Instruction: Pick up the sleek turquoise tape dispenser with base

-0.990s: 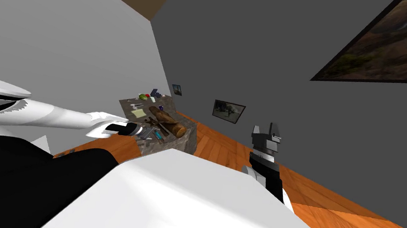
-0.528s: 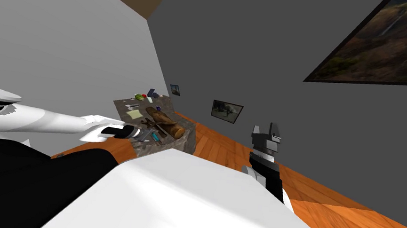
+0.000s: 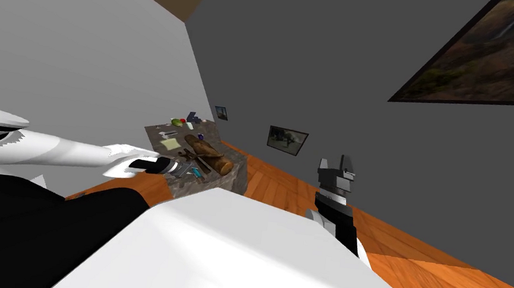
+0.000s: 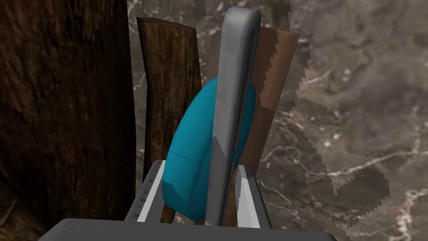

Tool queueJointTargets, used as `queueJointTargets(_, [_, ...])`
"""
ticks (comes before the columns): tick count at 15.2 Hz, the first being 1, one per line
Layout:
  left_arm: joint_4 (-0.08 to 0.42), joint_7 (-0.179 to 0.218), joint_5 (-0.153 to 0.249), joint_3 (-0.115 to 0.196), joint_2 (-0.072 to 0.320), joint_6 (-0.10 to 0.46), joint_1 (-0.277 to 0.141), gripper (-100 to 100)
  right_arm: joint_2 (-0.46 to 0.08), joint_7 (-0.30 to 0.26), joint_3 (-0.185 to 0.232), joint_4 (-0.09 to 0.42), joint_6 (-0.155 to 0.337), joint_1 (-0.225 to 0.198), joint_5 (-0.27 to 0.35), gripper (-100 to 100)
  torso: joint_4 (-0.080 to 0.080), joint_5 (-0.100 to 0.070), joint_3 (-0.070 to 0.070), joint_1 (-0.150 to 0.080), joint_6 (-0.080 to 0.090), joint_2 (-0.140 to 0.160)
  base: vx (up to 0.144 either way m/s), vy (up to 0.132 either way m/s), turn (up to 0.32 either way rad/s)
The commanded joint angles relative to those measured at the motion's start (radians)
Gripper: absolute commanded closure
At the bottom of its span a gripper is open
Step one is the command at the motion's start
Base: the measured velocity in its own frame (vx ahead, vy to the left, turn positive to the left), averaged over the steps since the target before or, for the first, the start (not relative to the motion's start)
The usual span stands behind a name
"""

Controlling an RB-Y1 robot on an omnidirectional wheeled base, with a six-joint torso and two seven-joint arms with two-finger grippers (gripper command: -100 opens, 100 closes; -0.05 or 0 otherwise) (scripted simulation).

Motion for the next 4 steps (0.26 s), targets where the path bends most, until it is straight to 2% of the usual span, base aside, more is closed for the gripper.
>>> queueJointTargets(1, [-0.006, -0.025, 0.04, -0.018, 0.018, -0.002, -0.009, 100, 0.0, 0.0, 0.0, 0.0, 0.0, 0.0, 0.0, 0, 0.0, 0.0, 0.0, 0.0, 0.0, 0.0, -0.039, 0.021, 0.035])
queueJointTargets(2, [-0.011, -0.008, 0.046, -0.012, 0.047, -0.006, -0.01, 100, 0.0, 0.0, 0.0, 0.0, 0.0, 0.0, 0.0, 0, 0.0, 0.0, 0.0, 0.0, 0.0, 0.001, -0.043, 0.028, 0.054])
queueJointTargets(3, [-0.013, -0.002, 0.048, -0.01, 0.056, -0.007, -0.01, 100, 0.0, 0.0, 0.0, 0.0, 0.0, 0.0, 0.0, 0, 0.0, 0.0, 0.001, 0.001, 0.0, 0.001, -0.045, 0.03, 0.063])
queueJointTargets(4, [-0.008, -0.005, 0.035, -0.008, 0.037, -0.005, -0.007, 100, 0.0, 0.0, 0.0, 0.0, 0.0, 0.0, 0.0, 0, 0.0, 0.0, 0.001, 0.001, 0.0, 0.002, -0.025, 0.017, 0.017])
